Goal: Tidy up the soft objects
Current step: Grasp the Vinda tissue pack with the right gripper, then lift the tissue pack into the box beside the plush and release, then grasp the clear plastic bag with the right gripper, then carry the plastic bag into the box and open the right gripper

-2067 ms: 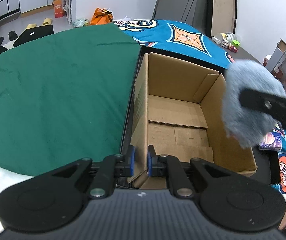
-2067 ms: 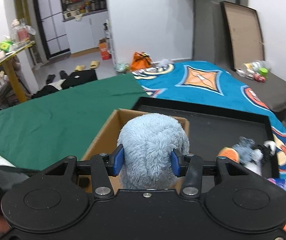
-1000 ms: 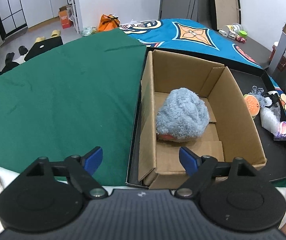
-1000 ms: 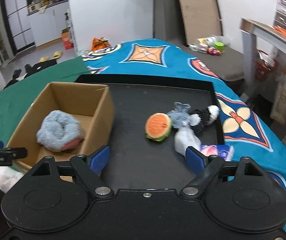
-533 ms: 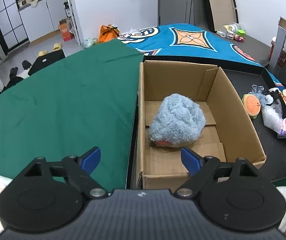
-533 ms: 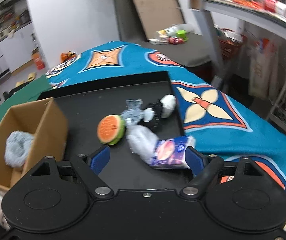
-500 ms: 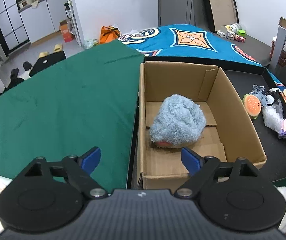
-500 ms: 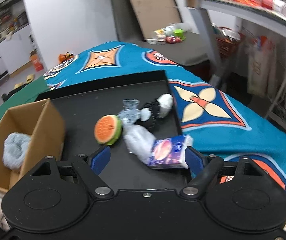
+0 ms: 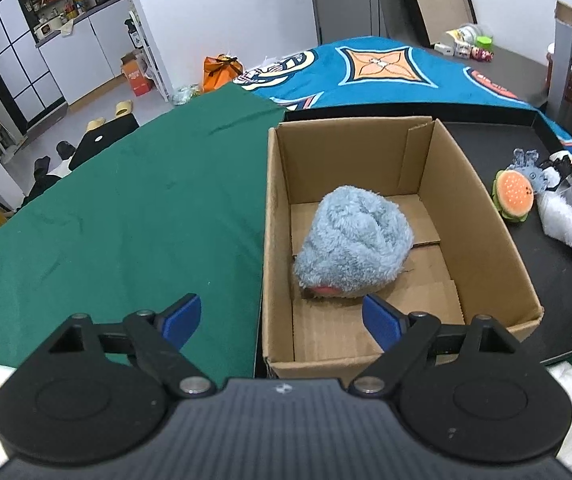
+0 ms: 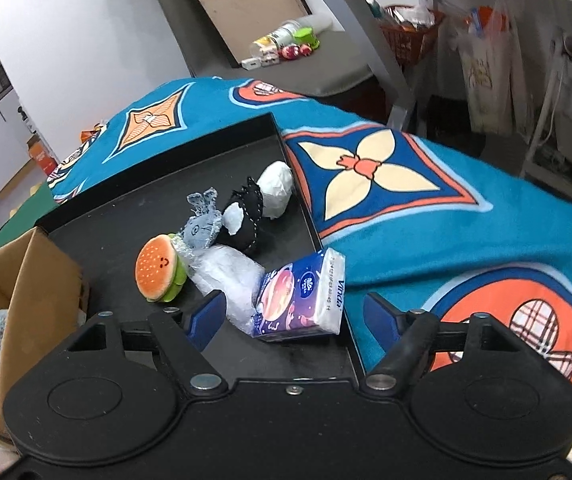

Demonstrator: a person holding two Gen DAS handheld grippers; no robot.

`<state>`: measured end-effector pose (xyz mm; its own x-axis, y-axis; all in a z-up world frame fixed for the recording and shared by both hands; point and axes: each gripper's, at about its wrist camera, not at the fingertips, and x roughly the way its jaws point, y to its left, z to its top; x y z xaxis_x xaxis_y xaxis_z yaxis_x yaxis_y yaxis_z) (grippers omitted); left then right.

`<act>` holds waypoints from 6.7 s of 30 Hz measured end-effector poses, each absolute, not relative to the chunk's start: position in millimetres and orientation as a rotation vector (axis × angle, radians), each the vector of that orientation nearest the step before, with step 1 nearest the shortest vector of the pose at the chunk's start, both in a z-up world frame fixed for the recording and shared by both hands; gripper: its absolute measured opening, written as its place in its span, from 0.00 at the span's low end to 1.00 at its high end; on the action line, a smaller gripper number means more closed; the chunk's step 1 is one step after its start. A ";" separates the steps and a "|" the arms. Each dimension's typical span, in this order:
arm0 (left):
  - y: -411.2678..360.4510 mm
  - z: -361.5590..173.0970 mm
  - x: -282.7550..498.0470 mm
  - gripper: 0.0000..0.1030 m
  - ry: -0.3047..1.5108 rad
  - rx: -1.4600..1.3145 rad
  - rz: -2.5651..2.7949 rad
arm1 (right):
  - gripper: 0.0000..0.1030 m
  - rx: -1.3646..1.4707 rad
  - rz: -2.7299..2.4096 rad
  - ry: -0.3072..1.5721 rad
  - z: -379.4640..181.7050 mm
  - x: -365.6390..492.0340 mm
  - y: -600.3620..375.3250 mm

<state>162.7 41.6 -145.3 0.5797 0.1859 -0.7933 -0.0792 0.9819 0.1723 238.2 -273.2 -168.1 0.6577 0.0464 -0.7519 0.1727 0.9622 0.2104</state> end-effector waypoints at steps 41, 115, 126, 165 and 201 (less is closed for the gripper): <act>56.1 -141.2 161.0 0.84 0.963 0.032 0.171 | 0.21 0.213 0.024 0.757 -133.1 214.8 -259.0; 82.6 -147.0 156.3 0.62 0.933 -0.118 0.124 | 0.54 -0.014 0.256 0.778 -90.8 223.8 -153.2; 73.9 -144.6 157.0 0.66 0.917 -0.074 0.146 | 0.55 0.010 0.196 0.823 -115.8 234.8 -199.1; 31.7 -154.6 180.3 0.80 0.994 0.169 0.270 | 0.12 0.100 0.157 0.935 -196.1 274.4 -232.8; 51.3 -136.2 160.0 0.80 0.868 0.040 0.225 | 0.07 0.021 0.174 0.754 -117.0 233.0 -211.1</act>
